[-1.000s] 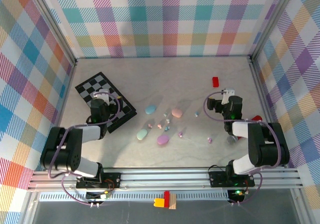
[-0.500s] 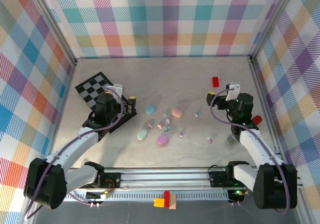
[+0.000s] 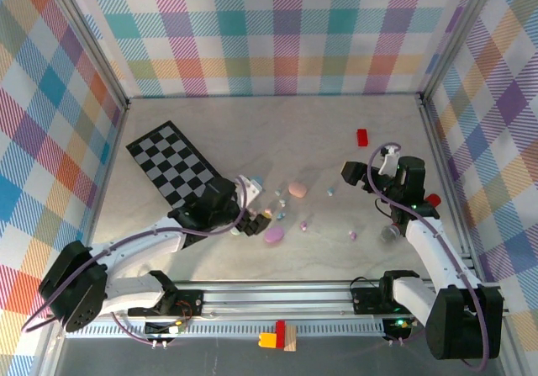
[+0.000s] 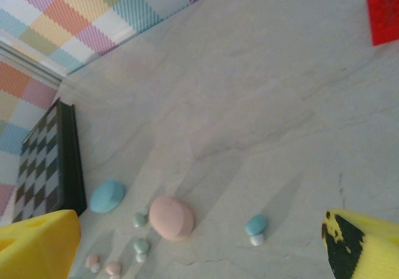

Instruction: Insert wireless bluetooth earbuds into charging case

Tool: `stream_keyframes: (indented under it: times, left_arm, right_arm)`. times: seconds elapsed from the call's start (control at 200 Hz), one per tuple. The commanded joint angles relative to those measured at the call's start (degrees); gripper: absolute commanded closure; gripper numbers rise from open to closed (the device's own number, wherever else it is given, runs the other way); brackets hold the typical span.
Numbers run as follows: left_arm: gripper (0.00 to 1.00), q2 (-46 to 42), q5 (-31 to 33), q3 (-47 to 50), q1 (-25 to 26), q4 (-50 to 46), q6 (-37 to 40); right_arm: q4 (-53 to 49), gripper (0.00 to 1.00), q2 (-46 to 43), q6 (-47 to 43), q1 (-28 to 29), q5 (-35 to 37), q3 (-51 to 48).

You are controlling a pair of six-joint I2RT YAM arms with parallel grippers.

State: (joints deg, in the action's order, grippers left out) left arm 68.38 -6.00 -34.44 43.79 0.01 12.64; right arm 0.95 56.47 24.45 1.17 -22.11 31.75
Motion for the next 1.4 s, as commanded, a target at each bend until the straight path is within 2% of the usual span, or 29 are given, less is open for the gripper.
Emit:
stream_keyframes:
  times: [0.0,0.225,0.495,0.585,0.78,0.9,0.995,1.075,1.16,1.395]
  left_arm:
    - [0.00,2.94,-3.49,-1.86,2.53,-3.83,3.41]
    - [0.02,12.33,-0.42,-6.74,7.73,-7.83,4.68]
    - [0.10,21.55,0.80,-11.10,7.89,-9.45,4.05]
    - [0.13,22.87,-0.53,-11.36,7.93,-9.77,4.23]
    - [0.23,25.28,-1.90,-11.07,7.89,-9.20,3.97]
    - [0.37,26.02,-2.39,-11.61,7.89,-9.49,4.18]
    - [0.48,26.28,-2.74,-11.79,7.93,-9.67,4.71]
    - [0.50,25.52,-3.03,-11.64,7.89,-9.60,5.42]
    - [0.56,24.02,-3.66,-11.27,7.89,-9.09,6.14]
    - [0.58,18.25,-3.93,-9.72,7.89,-3.02,7.13]
  right_arm:
    - [0.93,0.01,-2.17,3.02,0.33,-6.20,-1.75]
    - [-0.55,0.01,-4.40,2.68,0.41,-7.70,-3.13]
    - [-2.51,0.01,-6.27,1.79,0.41,-5.05,-4.58]
    - [-2.87,0.01,-6.62,1.27,0.42,-4.33,-4.60]
    - [-3.22,0.01,-6.94,0.98,0.39,-3.55,-4.02]
    - [-2.86,0.01,-7.91,2.57,0.34,-2.14,-3.97]
    - [-3.69,0.01,-9.35,5.96,0.40,0.27,-3.97]
    - [-5.33,0.01,-9.98,10.16,0.37,2.53,-3.63]
    - [-7.64,0.01,-9.10,10.50,0.38,-0.65,-1.58]
    - [-16.29,0.01,-2.82,12.64,0.33,-11.62,3.97]
